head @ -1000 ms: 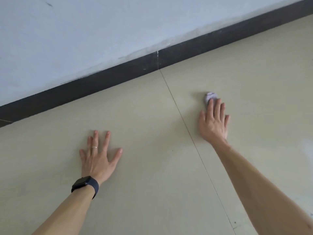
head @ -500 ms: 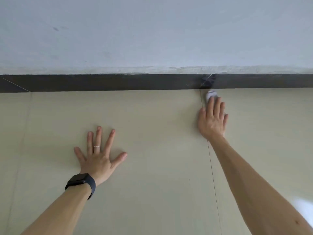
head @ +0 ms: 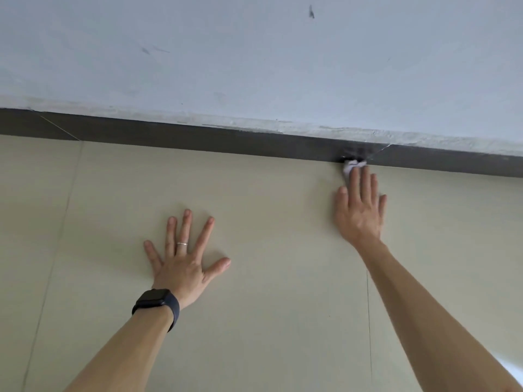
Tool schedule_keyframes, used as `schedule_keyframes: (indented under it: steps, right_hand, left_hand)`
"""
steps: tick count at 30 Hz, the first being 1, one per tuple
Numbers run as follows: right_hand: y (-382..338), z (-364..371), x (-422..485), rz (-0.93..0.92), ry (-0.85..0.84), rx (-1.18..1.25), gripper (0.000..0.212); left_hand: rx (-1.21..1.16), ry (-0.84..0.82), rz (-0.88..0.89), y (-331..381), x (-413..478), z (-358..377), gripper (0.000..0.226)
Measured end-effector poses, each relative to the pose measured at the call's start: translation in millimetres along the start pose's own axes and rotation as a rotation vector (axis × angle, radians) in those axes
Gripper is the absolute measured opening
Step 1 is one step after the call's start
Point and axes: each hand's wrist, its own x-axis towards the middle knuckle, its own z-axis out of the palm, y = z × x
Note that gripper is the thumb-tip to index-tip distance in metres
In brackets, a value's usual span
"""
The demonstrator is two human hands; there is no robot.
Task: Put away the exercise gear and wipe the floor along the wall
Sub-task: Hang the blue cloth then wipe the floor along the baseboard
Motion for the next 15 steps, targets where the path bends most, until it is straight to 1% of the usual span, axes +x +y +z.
schedule_keyframes:
  steps: [1, 2, 3, 5, 8, 10, 11, 12, 13, 14, 15]
  right_hand:
    - [14, -6, 3, 0.097, 0.018, 0.028, 0.063]
    - [19, -10, -1, 0.129, 0.020, 0.037, 0.063]
    - [20, -10, -13, 0.103, 0.008, 0.042, 0.063]
    - [22, -3, -62, -0.057, -0.057, 0.004, 0.061]
    - [31, 19, -188, -0.389, -0.226, -0.114, 0.060]
    - [39, 34, -263, -0.594, -0.285, -0.168, 0.060]
    - [43, 38, -281, -0.670, -0.325, -0.191, 0.060]
    - [46, 38, -280, -0.702, -0.371, -0.195, 0.059]
    - [50, 34, -264, -0.680, -0.376, -0.205, 0.058]
    - [52, 27, -242, -0.590, -0.327, -0.206, 0.057]
    - [59, 19, -213, -0.436, -0.235, -0.188, 0.057]
  left_hand:
    - [0.005, -0.001, 0.001, 0, 0, 0, 0.085]
    - [0.005, -0.008, 0.005, 1, 1, -1, 0.085]
    - [-0.003, -0.020, 0.008, 2, 1, -2, 0.084]
    - [-0.022, -0.028, 0.008, 3, 2, -4, 0.084]
    - [-0.017, -0.021, 0.015, 4, 1, -5, 0.084]
    - [-0.021, -0.019, 0.019, 4, -1, -5, 0.084]
    - [-0.024, -0.024, 0.020, 4, -1, -5, 0.084]
    - [-0.026, -0.029, 0.017, 4, 0, -6, 0.085]
    - [-0.021, -0.035, 0.010, 4, 1, -7, 0.086]
    - [-0.003, -0.040, 0.004, 5, 1, -7, 0.086]
    - [0.025, -0.037, -0.001, 4, 1, -7, 0.086]
